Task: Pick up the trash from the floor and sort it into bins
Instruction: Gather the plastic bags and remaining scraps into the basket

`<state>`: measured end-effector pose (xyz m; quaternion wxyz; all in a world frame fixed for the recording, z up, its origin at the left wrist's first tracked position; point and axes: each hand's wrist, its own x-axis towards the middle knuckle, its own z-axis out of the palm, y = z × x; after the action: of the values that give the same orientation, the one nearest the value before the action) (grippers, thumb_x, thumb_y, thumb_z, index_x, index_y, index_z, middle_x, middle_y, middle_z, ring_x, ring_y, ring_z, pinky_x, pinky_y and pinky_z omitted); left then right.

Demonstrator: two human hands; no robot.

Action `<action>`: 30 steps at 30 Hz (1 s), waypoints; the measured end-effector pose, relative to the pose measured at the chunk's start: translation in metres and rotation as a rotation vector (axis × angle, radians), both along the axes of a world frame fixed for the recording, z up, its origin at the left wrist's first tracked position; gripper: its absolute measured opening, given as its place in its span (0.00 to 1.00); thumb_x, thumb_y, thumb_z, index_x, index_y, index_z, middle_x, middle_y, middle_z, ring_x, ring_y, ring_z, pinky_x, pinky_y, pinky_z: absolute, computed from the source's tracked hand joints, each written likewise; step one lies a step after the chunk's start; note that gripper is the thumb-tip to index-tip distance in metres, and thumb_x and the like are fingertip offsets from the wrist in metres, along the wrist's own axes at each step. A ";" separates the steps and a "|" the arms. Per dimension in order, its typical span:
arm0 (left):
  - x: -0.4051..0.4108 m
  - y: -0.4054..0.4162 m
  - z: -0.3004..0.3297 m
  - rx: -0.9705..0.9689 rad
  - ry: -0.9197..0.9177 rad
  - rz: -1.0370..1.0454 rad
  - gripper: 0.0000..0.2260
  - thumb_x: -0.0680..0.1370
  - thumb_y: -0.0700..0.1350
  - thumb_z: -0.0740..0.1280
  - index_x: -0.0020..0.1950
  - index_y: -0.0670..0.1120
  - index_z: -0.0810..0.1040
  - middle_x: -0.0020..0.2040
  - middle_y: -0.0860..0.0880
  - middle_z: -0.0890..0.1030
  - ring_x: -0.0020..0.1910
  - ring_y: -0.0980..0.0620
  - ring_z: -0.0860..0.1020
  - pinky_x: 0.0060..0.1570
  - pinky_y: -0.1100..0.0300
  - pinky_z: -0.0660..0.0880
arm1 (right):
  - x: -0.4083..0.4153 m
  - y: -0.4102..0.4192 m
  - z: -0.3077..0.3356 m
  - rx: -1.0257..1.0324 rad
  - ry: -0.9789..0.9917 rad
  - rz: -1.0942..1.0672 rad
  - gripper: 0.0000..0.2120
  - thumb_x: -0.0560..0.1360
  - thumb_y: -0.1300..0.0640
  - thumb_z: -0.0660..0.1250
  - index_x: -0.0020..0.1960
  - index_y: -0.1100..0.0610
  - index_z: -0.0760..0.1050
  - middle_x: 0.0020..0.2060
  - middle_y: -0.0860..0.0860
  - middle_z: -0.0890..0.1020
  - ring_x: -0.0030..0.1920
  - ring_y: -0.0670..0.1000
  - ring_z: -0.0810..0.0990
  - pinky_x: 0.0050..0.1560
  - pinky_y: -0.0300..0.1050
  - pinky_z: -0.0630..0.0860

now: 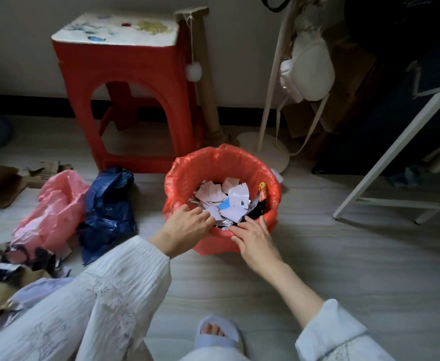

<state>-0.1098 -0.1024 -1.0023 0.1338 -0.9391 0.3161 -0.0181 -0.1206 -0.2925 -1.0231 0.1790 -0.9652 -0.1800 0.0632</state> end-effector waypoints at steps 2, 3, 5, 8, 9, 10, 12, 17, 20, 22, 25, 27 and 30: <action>-0.003 0.017 0.003 0.014 0.028 0.060 0.13 0.57 0.48 0.78 0.32 0.49 0.75 0.27 0.53 0.73 0.25 0.53 0.75 0.25 0.64 0.63 | 0.002 0.022 -0.001 -0.016 0.008 0.044 0.17 0.80 0.54 0.58 0.67 0.50 0.71 0.64 0.50 0.75 0.73 0.50 0.60 0.74 0.48 0.39; -0.005 0.026 0.008 0.023 0.042 0.100 0.13 0.57 0.49 0.78 0.31 0.49 0.75 0.27 0.53 0.74 0.25 0.53 0.75 0.25 0.64 0.62 | 0.004 0.033 -0.002 -0.012 0.009 0.072 0.16 0.80 0.55 0.58 0.67 0.50 0.72 0.64 0.50 0.75 0.73 0.50 0.60 0.74 0.49 0.40; -0.011 0.041 0.012 -0.007 0.065 0.167 0.10 0.67 0.50 0.74 0.39 0.46 0.77 0.36 0.51 0.78 0.35 0.51 0.79 0.29 0.61 0.64 | 0.009 0.054 -0.004 0.010 0.002 0.127 0.15 0.79 0.56 0.58 0.65 0.51 0.74 0.65 0.50 0.74 0.73 0.50 0.59 0.74 0.51 0.41; -0.012 0.065 0.010 -0.020 0.170 0.358 0.10 0.80 0.44 0.57 0.58 0.44 0.71 0.55 0.47 0.75 0.58 0.47 0.73 0.41 0.56 0.67 | 0.019 0.080 -0.008 0.025 -0.030 0.169 0.16 0.79 0.59 0.58 0.64 0.52 0.74 0.68 0.50 0.71 0.75 0.53 0.56 0.74 0.52 0.45; -0.014 0.072 0.010 -0.026 0.208 0.388 0.11 0.80 0.43 0.56 0.61 0.44 0.70 0.58 0.47 0.74 0.60 0.47 0.72 0.43 0.55 0.69 | 0.021 0.087 -0.007 0.024 -0.020 0.151 0.17 0.79 0.61 0.58 0.65 0.53 0.73 0.69 0.52 0.69 0.75 0.55 0.55 0.74 0.51 0.45; -0.018 0.079 0.010 -0.031 0.239 0.401 0.13 0.80 0.43 0.57 0.64 0.45 0.69 0.60 0.47 0.73 0.62 0.47 0.70 0.47 0.54 0.71 | 0.020 0.094 -0.006 0.016 -0.004 0.125 0.18 0.78 0.62 0.58 0.67 0.53 0.72 0.70 0.53 0.67 0.75 0.55 0.53 0.74 0.50 0.44; -0.027 0.093 0.010 -0.035 0.324 0.404 0.20 0.79 0.45 0.59 0.71 0.47 0.62 0.67 0.48 0.69 0.67 0.47 0.66 0.57 0.51 0.72 | 0.017 0.104 -0.002 -0.006 0.030 0.075 0.22 0.77 0.64 0.58 0.70 0.54 0.67 0.73 0.55 0.62 0.76 0.56 0.50 0.74 0.49 0.43; -0.056 0.126 0.032 -0.108 0.374 0.444 0.22 0.80 0.48 0.58 0.73 0.49 0.61 0.73 0.49 0.63 0.71 0.49 0.62 0.63 0.48 0.69 | -0.010 0.125 0.023 0.002 0.112 0.080 0.25 0.79 0.58 0.57 0.75 0.55 0.56 0.76 0.55 0.54 0.76 0.54 0.49 0.76 0.50 0.46; -0.076 0.154 0.052 -0.188 0.372 0.541 0.21 0.79 0.48 0.58 0.72 0.50 0.64 0.72 0.49 0.65 0.70 0.48 0.65 0.64 0.48 0.69 | -0.027 0.143 0.041 0.017 0.114 0.138 0.26 0.79 0.57 0.57 0.75 0.54 0.55 0.76 0.54 0.54 0.76 0.52 0.51 0.75 0.49 0.48; -0.094 0.174 0.065 -0.202 0.337 0.577 0.20 0.79 0.47 0.59 0.71 0.50 0.66 0.69 0.48 0.68 0.67 0.47 0.68 0.63 0.50 0.69 | -0.036 0.158 0.054 0.035 0.104 0.190 0.26 0.79 0.57 0.57 0.75 0.54 0.55 0.75 0.53 0.57 0.75 0.52 0.55 0.74 0.46 0.51; -0.117 0.202 0.074 -0.269 0.325 0.661 0.19 0.79 0.47 0.59 0.70 0.51 0.68 0.66 0.47 0.71 0.64 0.48 0.71 0.61 0.53 0.70 | -0.046 0.184 0.068 0.053 0.078 0.268 0.25 0.79 0.58 0.58 0.74 0.53 0.57 0.72 0.52 0.63 0.71 0.54 0.61 0.71 0.47 0.58; -0.128 0.216 0.077 -0.343 0.316 0.704 0.17 0.79 0.47 0.59 0.69 0.52 0.69 0.65 0.48 0.73 0.61 0.49 0.73 0.59 0.54 0.71 | -0.050 0.202 0.071 0.045 0.079 0.314 0.24 0.79 0.58 0.57 0.73 0.54 0.58 0.71 0.52 0.64 0.70 0.55 0.64 0.69 0.49 0.61; -0.132 0.238 0.077 -0.485 0.290 0.749 0.15 0.79 0.47 0.60 0.66 0.50 0.72 0.62 0.48 0.75 0.59 0.50 0.74 0.58 0.54 0.72 | -0.048 0.236 0.063 -0.037 0.049 0.415 0.24 0.79 0.57 0.58 0.74 0.55 0.58 0.69 0.53 0.66 0.69 0.57 0.65 0.66 0.52 0.66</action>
<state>-0.2421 0.1357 -0.9252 -0.1378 -0.9855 -0.0427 0.0896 -0.1684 -0.0566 -0.9596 0.1484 -0.9087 -0.3695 0.1255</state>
